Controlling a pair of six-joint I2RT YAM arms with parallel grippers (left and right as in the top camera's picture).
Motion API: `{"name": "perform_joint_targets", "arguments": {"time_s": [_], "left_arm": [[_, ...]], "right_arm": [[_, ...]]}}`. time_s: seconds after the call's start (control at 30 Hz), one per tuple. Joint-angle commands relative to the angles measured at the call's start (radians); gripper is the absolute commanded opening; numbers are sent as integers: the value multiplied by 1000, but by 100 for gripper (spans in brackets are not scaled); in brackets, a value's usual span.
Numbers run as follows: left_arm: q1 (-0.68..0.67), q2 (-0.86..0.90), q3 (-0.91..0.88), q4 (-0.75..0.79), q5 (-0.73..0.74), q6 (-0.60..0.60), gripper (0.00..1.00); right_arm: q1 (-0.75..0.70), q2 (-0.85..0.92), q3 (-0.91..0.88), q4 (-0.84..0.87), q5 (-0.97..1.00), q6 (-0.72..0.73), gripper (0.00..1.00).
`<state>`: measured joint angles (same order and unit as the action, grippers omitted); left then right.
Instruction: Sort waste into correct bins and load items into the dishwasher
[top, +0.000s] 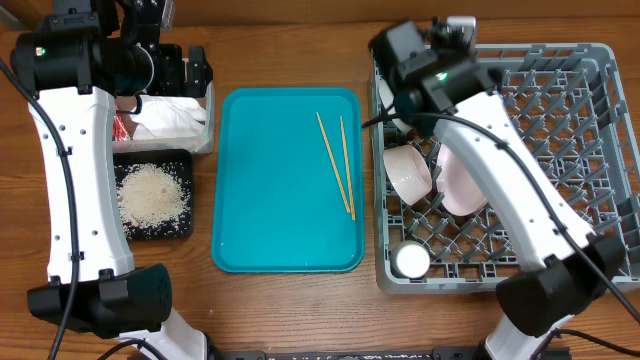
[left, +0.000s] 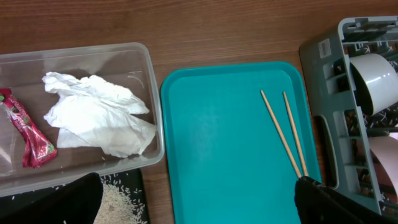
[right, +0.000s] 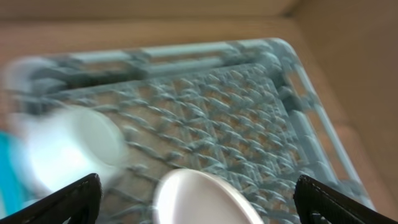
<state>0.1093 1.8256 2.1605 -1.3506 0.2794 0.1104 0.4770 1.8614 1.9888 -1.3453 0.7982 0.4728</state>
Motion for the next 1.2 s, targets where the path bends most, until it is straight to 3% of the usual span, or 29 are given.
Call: {"name": "perform_joint_targets", "arguments": {"time_s": [0.0,0.13,0.33,0.6,1.03,1.17], "left_arm": [[2,-7,8,1,-2,5,100],[2,-7,8,1,-2,5,100],[2,-7,7,1,-2,5,100],[2,-7,7,1,-2,5,100],[2,-7,7,1,-2,5,100],[2,-7,7,1,-2,5,100]], "right_arm": [[26,-33,96,40,-344,-134,97],[65,7,51,140,-621,-134,79],[164,186,11,145,-651,-102,77],[173,407,11,152,-756,-61,63],[138,528,-2,196,-817,-61,52],[138,528,-23,206,-848,-61,40]]}}
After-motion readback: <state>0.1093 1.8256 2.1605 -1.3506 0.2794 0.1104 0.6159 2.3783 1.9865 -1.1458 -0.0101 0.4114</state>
